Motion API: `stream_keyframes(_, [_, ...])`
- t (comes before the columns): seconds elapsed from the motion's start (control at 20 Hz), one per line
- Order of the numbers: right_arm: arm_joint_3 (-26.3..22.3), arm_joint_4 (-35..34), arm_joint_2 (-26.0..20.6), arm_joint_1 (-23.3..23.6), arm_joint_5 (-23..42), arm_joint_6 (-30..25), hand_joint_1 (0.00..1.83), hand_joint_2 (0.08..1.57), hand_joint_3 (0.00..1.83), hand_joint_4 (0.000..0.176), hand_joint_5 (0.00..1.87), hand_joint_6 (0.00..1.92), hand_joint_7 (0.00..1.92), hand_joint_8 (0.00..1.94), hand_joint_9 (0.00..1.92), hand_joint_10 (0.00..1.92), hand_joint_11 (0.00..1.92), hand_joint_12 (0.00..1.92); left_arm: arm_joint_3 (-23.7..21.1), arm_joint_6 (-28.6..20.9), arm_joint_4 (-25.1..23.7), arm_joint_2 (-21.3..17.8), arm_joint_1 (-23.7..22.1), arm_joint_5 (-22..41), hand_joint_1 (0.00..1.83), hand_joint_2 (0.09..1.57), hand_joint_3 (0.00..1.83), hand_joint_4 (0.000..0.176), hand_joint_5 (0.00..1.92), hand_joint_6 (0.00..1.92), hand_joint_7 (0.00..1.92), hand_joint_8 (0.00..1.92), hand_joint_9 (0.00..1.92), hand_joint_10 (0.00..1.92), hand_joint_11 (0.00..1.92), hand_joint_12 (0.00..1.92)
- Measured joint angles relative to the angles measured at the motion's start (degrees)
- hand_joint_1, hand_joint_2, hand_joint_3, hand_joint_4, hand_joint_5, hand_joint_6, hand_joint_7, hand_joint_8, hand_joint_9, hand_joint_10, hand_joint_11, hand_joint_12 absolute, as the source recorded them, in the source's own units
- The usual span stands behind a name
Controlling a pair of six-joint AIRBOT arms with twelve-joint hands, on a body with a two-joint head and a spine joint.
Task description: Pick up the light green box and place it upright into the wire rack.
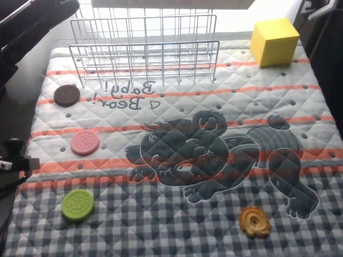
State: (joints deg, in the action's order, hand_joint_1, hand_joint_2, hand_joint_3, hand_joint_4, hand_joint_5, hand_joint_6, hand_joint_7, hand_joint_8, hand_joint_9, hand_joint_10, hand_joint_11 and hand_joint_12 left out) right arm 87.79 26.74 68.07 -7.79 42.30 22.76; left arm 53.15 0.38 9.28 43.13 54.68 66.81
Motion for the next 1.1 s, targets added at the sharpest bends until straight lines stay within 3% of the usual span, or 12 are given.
stream_keyframes(0.2, [-0.57, 1.07, -0.09, 0.17, 0.04, -0.02, 1.29, 1.06, 0.00, 0.000, 0.95, 0.89, 1.27, 0.63, 1.58, 0.01, 1.30, 0.66, 0.02, 0.02, 0.02, 0.00, 0.00, 0.00, 0.45, 1.15, 0.00, 0.054, 0.63, 0.00, 0.53, 0.00, 0.51, 0.00, 0.00, 1.01])
stream_keyframes(0.25, [-1.05, 0.96, -0.55, 0.17, -0.20, 0.00, 1.19, 1.09, 0.00, 0.000, 1.02, 0.88, 1.33, 0.33, 1.60, 0.01, 1.30, 0.66, 0.00, 0.00, 0.00, 0.00, -0.02, 0.02, 0.45, 1.15, 0.00, 0.063, 0.62, 0.00, 0.54, 0.00, 0.51, 0.00, 0.00, 1.01])
stream_keyframes(0.35, [-1.40, 0.85, -0.96, 0.11, 0.09, -0.02, 1.16, 1.13, 0.00, 0.000, 0.95, 1.01, 1.39, 0.08, 1.59, 0.00, 1.29, 0.66, 0.02, 0.02, 0.15, 0.00, -0.04, 0.00, 0.48, 1.14, 0.00, 0.075, 0.61, 0.00, 0.53, 0.00, 0.51, 0.00, 0.00, 0.99])
stream_keyframes(0.4, [-1.40, -0.15, -0.96, -0.31, 0.28, 0.02, 1.15, 1.13, 0.00, 0.000, 0.95, 1.02, 1.39, 0.06, 1.60, 0.01, 1.31, 0.67, 0.00, 0.00, 0.15, 0.00, -0.07, 0.02, 0.50, 1.14, 0.00, 0.068, 0.61, 0.00, 0.52, 0.00, 0.50, 0.00, 0.00, 0.96])
stream_keyframes(0.65, [-1.46, -1.90, -0.04, -3.17, -0.15, 0.04, 1.16, 1.11, 0.00, 0.000, 1.00, 0.94, 1.43, 0.01, 1.59, 0.00, 1.35, 0.57, 0.00, 0.02, 0.15, 0.22, -0.11, 0.00, 0.48, 1.14, 0.00, 0.074, 0.61, 0.00, 0.52, 0.00, 0.50, 0.00, 0.00, 0.88])
stream_keyframes(0.7, [-1.46, -2.12, 0.09, -3.39, -0.20, -0.02, 1.16, 1.12, 0.00, 0.000, 0.98, 0.97, 1.43, 0.01, 1.59, 0.00, 1.35, 0.57, 0.00, 0.00, 0.04, 0.22, -0.11, 0.02, 0.46, 1.14, 0.00, 0.096, 0.60, 0.00, 0.53, 0.00, 0.51, 0.00, 0.00, 0.87])
stream_keyframes(0.8, [-1.46, -3.21, 0.13, -3.98, 0.33, -0.04, 1.15, 1.13, 0.00, 0.000, 0.95, 1.02, 1.44, 0.01, 1.60, 0.00, 1.37, 0.59, 0.00, 0.00, 0.13, 0.22, -0.11, 0.07, 0.44, 1.15, 0.00, 0.111, 0.60, 0.00, 0.54, 0.00, 0.52, 0.00, 0.00, 0.89])
stream_keyframes(1.0, [-1.46, -3.43, 0.13, -4.22, 0.57, 0.02, 1.16, 1.12, 0.00, 0.000, 0.97, 0.99, 1.49, 0.01, 1.65, 0.02, 1.40, 0.66, 0.00, 0.00, 0.13, 0.24, -0.11, 0.02, 0.45, 1.15, 0.00, 0.090, 0.60, 0.00, 0.54, 0.00, 0.53, 0.01, 0.00, 0.93])
stream_keyframes(1.1, [-1.44, -3.41, 0.31, -4.68, 0.61, 0.02, 1.16, 1.12, 0.00, 0.000, 0.97, 0.98, 1.48, 0.01, 1.64, 0.01, 1.40, 0.66, 0.00, 0.00, 0.20, 0.22, -0.11, 0.02, 0.46, 1.15, 0.00, 0.093, 0.60, 0.00, 0.54, 0.00, 0.53, 0.00, 0.00, 0.94])
